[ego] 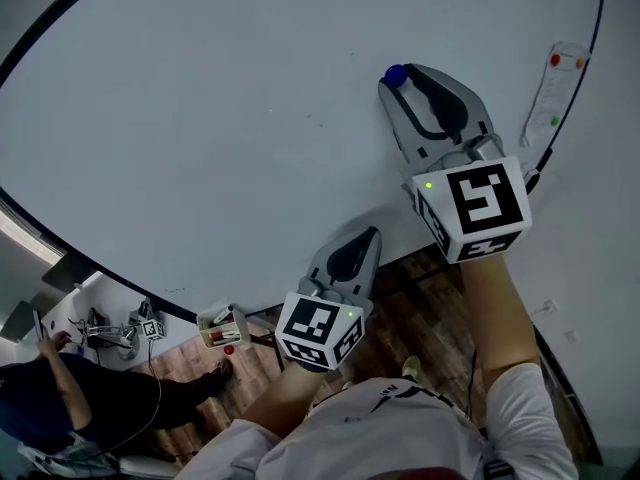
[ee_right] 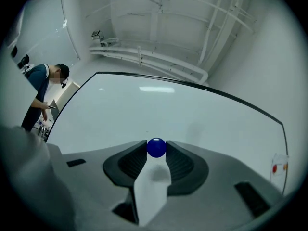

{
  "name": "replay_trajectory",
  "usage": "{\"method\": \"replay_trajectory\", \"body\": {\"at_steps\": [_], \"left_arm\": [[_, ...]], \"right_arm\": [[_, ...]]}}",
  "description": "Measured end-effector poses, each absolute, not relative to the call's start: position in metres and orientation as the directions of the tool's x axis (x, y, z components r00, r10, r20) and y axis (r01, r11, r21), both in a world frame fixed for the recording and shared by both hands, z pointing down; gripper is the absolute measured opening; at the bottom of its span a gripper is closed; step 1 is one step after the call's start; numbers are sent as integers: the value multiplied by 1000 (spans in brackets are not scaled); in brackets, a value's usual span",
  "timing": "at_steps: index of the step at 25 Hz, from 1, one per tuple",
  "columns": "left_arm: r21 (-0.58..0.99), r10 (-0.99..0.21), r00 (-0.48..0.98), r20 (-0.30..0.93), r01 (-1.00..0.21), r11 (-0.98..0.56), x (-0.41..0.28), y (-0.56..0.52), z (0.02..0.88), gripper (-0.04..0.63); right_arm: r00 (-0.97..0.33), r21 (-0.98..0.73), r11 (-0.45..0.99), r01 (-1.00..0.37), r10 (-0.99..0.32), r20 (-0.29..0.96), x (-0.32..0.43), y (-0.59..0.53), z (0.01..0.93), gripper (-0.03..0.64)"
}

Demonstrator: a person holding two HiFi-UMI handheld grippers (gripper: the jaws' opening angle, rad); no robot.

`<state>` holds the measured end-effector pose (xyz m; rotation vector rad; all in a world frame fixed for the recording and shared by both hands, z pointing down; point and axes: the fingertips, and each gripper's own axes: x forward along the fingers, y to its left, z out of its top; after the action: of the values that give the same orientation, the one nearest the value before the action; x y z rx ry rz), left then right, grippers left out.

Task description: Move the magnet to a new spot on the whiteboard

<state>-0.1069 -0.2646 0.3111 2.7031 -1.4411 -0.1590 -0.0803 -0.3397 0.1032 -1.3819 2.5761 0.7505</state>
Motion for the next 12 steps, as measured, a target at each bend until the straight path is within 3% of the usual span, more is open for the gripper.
{"method": "replay_trajectory", "body": {"at_steps": [12], "left_arm": [[116, -795, 604, -56, -787, -606, -72, -258, 314, 12]], "right_arm": [[-522, 277, 454, -847, -807, -274, -11, -322, 162, 130]]}}
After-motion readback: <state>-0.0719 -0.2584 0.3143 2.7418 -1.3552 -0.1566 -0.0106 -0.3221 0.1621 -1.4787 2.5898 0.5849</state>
